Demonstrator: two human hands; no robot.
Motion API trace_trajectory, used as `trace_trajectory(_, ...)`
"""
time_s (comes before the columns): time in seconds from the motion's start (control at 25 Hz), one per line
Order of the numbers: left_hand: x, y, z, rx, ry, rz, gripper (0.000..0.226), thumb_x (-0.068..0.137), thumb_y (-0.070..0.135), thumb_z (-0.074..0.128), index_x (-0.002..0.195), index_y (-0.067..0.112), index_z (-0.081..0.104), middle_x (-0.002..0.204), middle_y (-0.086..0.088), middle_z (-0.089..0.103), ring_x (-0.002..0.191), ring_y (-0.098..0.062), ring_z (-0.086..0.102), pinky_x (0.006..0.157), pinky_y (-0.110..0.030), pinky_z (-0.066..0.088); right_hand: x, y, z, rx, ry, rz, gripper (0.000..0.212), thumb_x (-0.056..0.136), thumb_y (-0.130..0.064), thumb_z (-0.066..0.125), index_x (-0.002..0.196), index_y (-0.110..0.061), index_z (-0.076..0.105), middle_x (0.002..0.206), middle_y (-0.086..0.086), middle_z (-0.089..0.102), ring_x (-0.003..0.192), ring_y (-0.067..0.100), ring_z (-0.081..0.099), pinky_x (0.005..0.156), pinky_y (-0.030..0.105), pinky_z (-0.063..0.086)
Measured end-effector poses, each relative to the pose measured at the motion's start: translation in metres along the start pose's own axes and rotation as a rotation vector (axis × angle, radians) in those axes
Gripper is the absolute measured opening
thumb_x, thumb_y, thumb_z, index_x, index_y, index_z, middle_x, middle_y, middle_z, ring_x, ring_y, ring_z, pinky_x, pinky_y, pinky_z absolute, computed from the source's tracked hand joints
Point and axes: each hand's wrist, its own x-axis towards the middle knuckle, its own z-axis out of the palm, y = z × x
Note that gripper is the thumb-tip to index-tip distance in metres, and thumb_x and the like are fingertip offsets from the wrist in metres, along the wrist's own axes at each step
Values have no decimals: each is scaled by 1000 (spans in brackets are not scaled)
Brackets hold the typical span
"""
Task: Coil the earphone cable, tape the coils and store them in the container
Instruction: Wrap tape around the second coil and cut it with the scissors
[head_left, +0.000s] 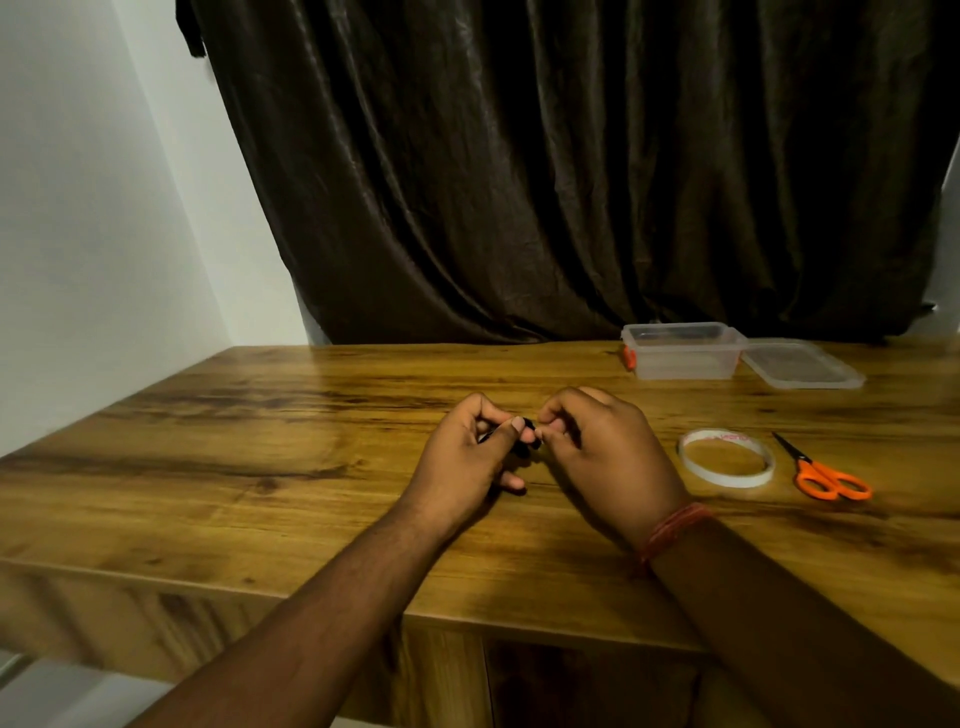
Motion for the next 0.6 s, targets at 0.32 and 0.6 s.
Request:
trace_trajectory(0.32, 3, -1, 0, -73, 19, -43, 8, 97, 8, 59, 91, 10, 55, 71, -9, 65, 63, -30, 51, 48, -29, 56, -1, -7, 6, -149, -94, -169, 12, 93, -23, 62, 104, -19, 64, 101, -2, 58, 92, 15, 55, 75, 28, 45)
trace_trajectory(0.6, 2, 4, -1, -148, 11, -137, 15, 89, 19, 68, 90, 12, 55, 65, -8, 56, 55, -15, 49, 51, -31, 55, -4, -9, 5, -308, -85, -299, 17, 93, -22, 62, 110, -20, 63, 99, -3, 58, 93, 16, 57, 73, 29, 46)
